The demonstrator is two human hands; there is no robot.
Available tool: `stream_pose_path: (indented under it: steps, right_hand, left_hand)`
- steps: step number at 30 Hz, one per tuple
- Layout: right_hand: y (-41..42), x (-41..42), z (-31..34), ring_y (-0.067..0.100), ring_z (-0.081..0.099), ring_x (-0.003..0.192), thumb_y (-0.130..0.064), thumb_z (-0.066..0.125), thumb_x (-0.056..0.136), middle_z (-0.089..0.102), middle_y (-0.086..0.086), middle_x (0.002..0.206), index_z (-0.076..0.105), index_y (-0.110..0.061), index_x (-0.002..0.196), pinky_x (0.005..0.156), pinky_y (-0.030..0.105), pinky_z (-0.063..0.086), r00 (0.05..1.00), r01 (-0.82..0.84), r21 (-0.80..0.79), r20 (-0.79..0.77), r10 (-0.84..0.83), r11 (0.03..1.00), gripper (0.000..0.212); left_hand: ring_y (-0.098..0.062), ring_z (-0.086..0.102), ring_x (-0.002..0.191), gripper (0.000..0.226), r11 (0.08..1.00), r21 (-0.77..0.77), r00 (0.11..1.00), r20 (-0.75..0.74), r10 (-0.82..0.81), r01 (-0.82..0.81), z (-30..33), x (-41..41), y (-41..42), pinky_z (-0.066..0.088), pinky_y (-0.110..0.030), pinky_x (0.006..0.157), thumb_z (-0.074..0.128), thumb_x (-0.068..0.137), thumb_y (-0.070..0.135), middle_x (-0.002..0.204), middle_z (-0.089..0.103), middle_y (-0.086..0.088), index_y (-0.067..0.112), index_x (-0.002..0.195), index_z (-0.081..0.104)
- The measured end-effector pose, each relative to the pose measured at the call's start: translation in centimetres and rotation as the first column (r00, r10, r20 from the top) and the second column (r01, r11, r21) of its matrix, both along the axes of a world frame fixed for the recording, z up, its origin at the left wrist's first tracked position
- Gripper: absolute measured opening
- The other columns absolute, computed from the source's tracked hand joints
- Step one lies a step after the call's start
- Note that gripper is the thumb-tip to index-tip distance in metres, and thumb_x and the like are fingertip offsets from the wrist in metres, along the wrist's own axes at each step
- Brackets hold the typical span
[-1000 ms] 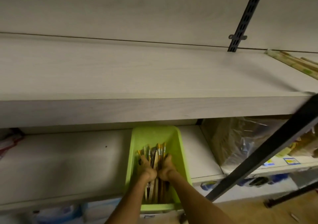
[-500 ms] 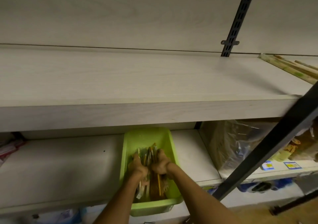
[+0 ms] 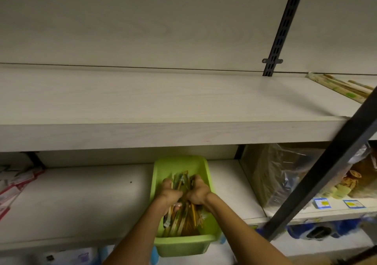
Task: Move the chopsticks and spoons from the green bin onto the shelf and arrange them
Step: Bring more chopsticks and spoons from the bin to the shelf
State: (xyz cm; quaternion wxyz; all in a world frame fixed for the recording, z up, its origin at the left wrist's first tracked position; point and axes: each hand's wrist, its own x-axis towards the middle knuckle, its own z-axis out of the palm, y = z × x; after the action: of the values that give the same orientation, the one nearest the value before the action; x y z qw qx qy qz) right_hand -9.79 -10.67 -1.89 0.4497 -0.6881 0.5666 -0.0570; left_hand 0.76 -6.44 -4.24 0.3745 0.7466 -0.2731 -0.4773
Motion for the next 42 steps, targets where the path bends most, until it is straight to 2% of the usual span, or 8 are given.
stream_pose_path:
  steps: [3, 5, 9, 21, 27, 33, 39, 42]
  right_hand:
    - [0.6, 0.1, 0.9, 0.03, 0.066, 0.097, -0.024, 0.068, 0.078, 0.064, 0.01, 0.108, 0.041, -0.015, 0.123, 0.078, 0.035, 0.055, 0.998, 0.034, -0.013, 0.059, -0.033, 0.999, 0.053]
    - [0.9, -0.2, 1.8, 0.024, 0.066, 0.071, -0.017, 0.067, 0.08, 0.063, 0.007, 0.095, 0.04, -0.015, 0.118, 0.062, 0.034, 0.057, 0.987, 0.054, 0.006, 0.151, -0.054, 0.999, 0.046]
    - [2.3, -1.8, 4.0, 0.016, 0.055, 0.044, -0.004, 0.057, 0.087, 0.062, 0.006, 0.075, 0.034, -0.02, 0.122, 0.035, 0.023, 0.042, 0.952, 0.099, 0.022, 0.288, -0.101, 0.995, 0.045]
    - [9.9, -11.3, 9.0, 0.017, 0.06, 0.061, 0.002, 0.055, 0.091, 0.056, 0.012, 0.102, 0.031, -0.032, 0.135, 0.053, 0.03, 0.056, 0.868, 0.262, -0.131, 0.465, -0.174, 0.956, 0.06]
    - [12.6, -17.4, 9.4, 0.022, 0.064, 0.06, 0.004, 0.055, 0.091, 0.059, 0.014, 0.099, 0.034, -0.034, 0.134, 0.052, 0.04, 0.058, 0.859, 0.333, -0.212, 0.471, -0.203, 0.919, 0.061]
    - [15.1, -26.8, 8.7, 0.015, 0.057, 0.049, 0.002, 0.059, 0.09, 0.064, -0.003, 0.073, 0.042, -0.044, 0.124, 0.046, 0.027, 0.049, 0.794, 0.428, -0.203, 0.549, -0.26, 0.88, 0.059]
    - [15.9, -38.1, 9.3, 0.029, 0.053, 0.042, 0.002, 0.059, 0.09, 0.063, 0.001, 0.064, 0.043, -0.042, 0.124, 0.041, 0.033, 0.048, 0.741, 0.499, -0.122, 0.573, -0.349, 0.858, 0.058]
    - [14.9, -43.3, 10.3, 0.027, 0.055, 0.043, 0.003, 0.06, 0.089, 0.06, 0.006, 0.063, 0.044, -0.041, 0.126, 0.041, 0.033, 0.048, 0.729, 0.537, -0.16, 0.582, -0.361, 0.828, 0.059]
  left_hand:
    - [-0.01, 0.041, 0.029, 0.052, 0.999, -0.045, 1.0, -0.028, 0.007, -0.008, 1.3, 0.0, 0.3, 0.028, -0.016, 0.03, 0.048, 0.09, -0.003, 0.072, 0.052, -0.014, 0.017, 0.134, 0.03]
    - [-0.011, 0.04, 0.031, 0.051, 0.997, -0.08, 1.0, -0.027, -0.005, 0.003, 2.3, 0.0, 0.8, 0.029, -0.018, 0.031, 0.048, 0.09, -0.002, 0.073, 0.052, -0.013, 0.018, 0.134, 0.03]
    - [-0.014, 0.04, 0.038, 0.051, 0.984, -0.161, 0.997, 0.02, -0.076, 0.078, 4.8, -0.1, 2.3, 0.031, -0.021, 0.033, 0.049, 0.089, -0.002, 0.079, 0.052, -0.008, 0.021, 0.132, 0.035]
    - [-0.016, 0.061, 0.049, 0.059, 0.814, -0.321, 0.86, 0.348, -0.374, 0.484, 10.7, -4.5, 8.0, 0.047, -0.024, 0.04, 0.056, 0.088, 0.006, 0.096, 0.058, 0.012, 0.045, 0.129, 0.035]
    - [-0.01, 0.059, 0.057, 0.063, 0.698, -0.377, 0.774, 0.477, -0.417, 0.608, 11.0, -10.3, 8.6, 0.047, -0.024, 0.044, 0.057, 0.085, 0.007, 0.095, 0.065, 0.005, 0.045, 0.13, 0.036]
    - [-0.002, 0.06, 0.069, 0.067, 0.609, -0.396, 0.714, 0.522, -0.467, 0.687, 9.9, -18.8, 8.9, 0.046, -0.013, 0.054, 0.058, 0.083, 0.01, 0.097, 0.063, 0.013, 0.055, 0.125, 0.033]
    - [-0.007, 0.063, 0.096, 0.07, 0.54, -0.406, 0.675, 0.468, -0.57, 0.737, 9.5, -29.3, 8.3, 0.059, -0.032, 0.073, 0.059, 0.087, 0.016, 0.123, 0.058, 0.012, 0.06, 0.131, 0.026]
    - [-0.008, 0.064, 0.092, 0.068, 0.508, -0.433, 0.667, 0.474, -0.574, 0.745, 10.5, -34.8, 6.7, 0.058, -0.034, 0.07, 0.058, 0.087, 0.017, 0.122, 0.06, 0.008, 0.059, 0.131, 0.028]
